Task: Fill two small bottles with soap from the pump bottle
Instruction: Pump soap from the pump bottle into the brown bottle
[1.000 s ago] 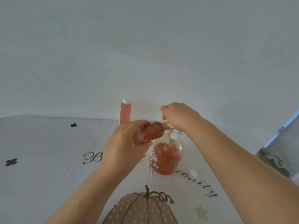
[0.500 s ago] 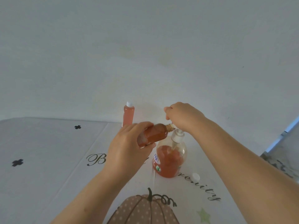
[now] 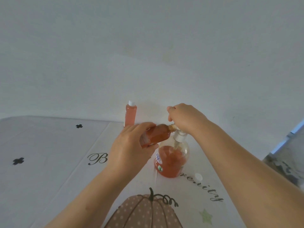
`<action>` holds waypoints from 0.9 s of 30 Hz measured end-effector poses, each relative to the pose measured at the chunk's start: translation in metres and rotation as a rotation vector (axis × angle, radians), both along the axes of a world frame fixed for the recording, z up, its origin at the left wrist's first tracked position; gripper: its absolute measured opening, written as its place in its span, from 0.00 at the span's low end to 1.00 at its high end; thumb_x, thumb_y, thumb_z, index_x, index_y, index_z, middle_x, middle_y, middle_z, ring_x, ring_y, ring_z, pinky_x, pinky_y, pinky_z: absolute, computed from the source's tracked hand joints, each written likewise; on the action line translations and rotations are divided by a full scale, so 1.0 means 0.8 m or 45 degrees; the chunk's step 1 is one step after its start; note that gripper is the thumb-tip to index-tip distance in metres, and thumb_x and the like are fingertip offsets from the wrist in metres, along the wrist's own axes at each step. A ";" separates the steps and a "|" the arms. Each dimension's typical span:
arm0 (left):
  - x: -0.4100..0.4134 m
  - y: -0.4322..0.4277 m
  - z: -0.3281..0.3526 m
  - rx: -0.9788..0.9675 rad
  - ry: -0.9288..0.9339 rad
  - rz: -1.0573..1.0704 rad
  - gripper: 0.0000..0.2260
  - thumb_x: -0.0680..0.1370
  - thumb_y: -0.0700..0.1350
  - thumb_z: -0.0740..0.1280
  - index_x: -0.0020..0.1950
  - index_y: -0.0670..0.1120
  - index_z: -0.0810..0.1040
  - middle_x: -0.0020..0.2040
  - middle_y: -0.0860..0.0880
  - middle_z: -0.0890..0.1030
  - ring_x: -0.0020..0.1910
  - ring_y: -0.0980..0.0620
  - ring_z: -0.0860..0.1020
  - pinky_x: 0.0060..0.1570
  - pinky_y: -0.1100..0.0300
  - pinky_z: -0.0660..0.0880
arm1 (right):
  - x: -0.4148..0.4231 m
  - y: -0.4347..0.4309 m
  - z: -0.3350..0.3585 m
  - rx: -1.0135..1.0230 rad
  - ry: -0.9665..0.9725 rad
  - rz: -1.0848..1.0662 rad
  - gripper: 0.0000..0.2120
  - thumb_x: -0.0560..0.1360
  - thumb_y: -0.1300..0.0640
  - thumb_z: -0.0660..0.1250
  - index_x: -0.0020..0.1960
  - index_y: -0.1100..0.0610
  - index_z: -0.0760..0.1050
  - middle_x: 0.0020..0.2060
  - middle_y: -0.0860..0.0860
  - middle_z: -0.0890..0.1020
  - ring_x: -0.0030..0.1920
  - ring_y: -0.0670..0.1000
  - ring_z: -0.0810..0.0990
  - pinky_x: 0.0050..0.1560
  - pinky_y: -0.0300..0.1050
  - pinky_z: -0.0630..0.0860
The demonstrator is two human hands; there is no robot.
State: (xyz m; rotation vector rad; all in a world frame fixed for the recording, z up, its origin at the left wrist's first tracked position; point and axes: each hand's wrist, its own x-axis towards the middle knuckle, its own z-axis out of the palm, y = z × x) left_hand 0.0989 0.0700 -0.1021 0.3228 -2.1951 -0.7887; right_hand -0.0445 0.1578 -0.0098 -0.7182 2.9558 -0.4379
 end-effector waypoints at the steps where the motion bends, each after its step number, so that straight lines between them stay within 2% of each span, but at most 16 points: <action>1: 0.001 0.001 0.001 0.001 0.008 -0.003 0.22 0.69 0.45 0.78 0.61 0.56 0.79 0.43 0.72 0.69 0.46 0.63 0.71 0.44 0.76 0.64 | 0.001 0.000 0.003 -0.008 0.011 0.002 0.19 0.82 0.53 0.51 0.52 0.57 0.80 0.46 0.54 0.82 0.47 0.55 0.81 0.44 0.47 0.72; 4: 0.003 0.002 0.003 -0.012 0.028 0.002 0.22 0.69 0.46 0.78 0.61 0.56 0.79 0.43 0.72 0.70 0.46 0.61 0.72 0.44 0.74 0.65 | 0.002 0.003 0.011 0.015 0.033 0.027 0.21 0.82 0.50 0.50 0.51 0.57 0.80 0.45 0.53 0.83 0.45 0.55 0.81 0.39 0.45 0.69; 10: 0.003 0.001 0.004 -0.037 0.064 0.016 0.22 0.68 0.45 0.79 0.60 0.55 0.79 0.43 0.72 0.69 0.47 0.60 0.73 0.45 0.74 0.65 | 0.006 0.003 0.017 0.065 0.023 0.013 0.22 0.83 0.48 0.50 0.53 0.57 0.80 0.44 0.53 0.84 0.39 0.55 0.79 0.42 0.45 0.71; 16: 0.003 0.000 0.004 -0.041 0.060 0.009 0.23 0.68 0.46 0.79 0.61 0.55 0.79 0.43 0.72 0.69 0.47 0.59 0.73 0.45 0.74 0.65 | 0.003 -0.001 0.013 0.030 0.007 -0.005 0.20 0.81 0.51 0.51 0.52 0.57 0.80 0.44 0.54 0.84 0.45 0.56 0.83 0.46 0.48 0.73; 20: -0.001 -0.001 0.001 -0.014 0.038 0.017 0.22 0.69 0.46 0.78 0.61 0.56 0.78 0.43 0.73 0.68 0.46 0.64 0.70 0.44 0.75 0.65 | -0.006 -0.006 0.003 0.026 -0.006 -0.003 0.19 0.81 0.51 0.51 0.52 0.57 0.80 0.46 0.54 0.83 0.47 0.56 0.82 0.49 0.49 0.74; 23: -0.003 -0.001 -0.004 0.002 0.017 0.011 0.21 0.69 0.45 0.78 0.59 0.56 0.79 0.43 0.73 0.68 0.46 0.65 0.69 0.44 0.77 0.64 | -0.005 -0.001 -0.007 0.072 -0.001 0.049 0.16 0.82 0.56 0.52 0.54 0.58 0.78 0.49 0.55 0.81 0.50 0.57 0.80 0.54 0.51 0.77; 25: -0.004 0.000 -0.007 0.025 0.003 -0.010 0.20 0.68 0.45 0.78 0.58 0.55 0.79 0.43 0.71 0.71 0.46 0.64 0.71 0.45 0.78 0.66 | -0.003 0.001 -0.009 0.097 0.010 0.071 0.14 0.81 0.63 0.53 0.57 0.59 0.76 0.51 0.57 0.80 0.52 0.59 0.79 0.58 0.56 0.78; 27: -0.005 0.002 -0.007 0.065 -0.008 -0.039 0.20 0.68 0.46 0.78 0.57 0.55 0.78 0.43 0.68 0.74 0.45 0.63 0.72 0.46 0.77 0.66 | 0.000 0.003 -0.006 0.100 0.019 0.057 0.13 0.81 0.65 0.53 0.57 0.58 0.75 0.51 0.56 0.79 0.52 0.59 0.79 0.58 0.56 0.78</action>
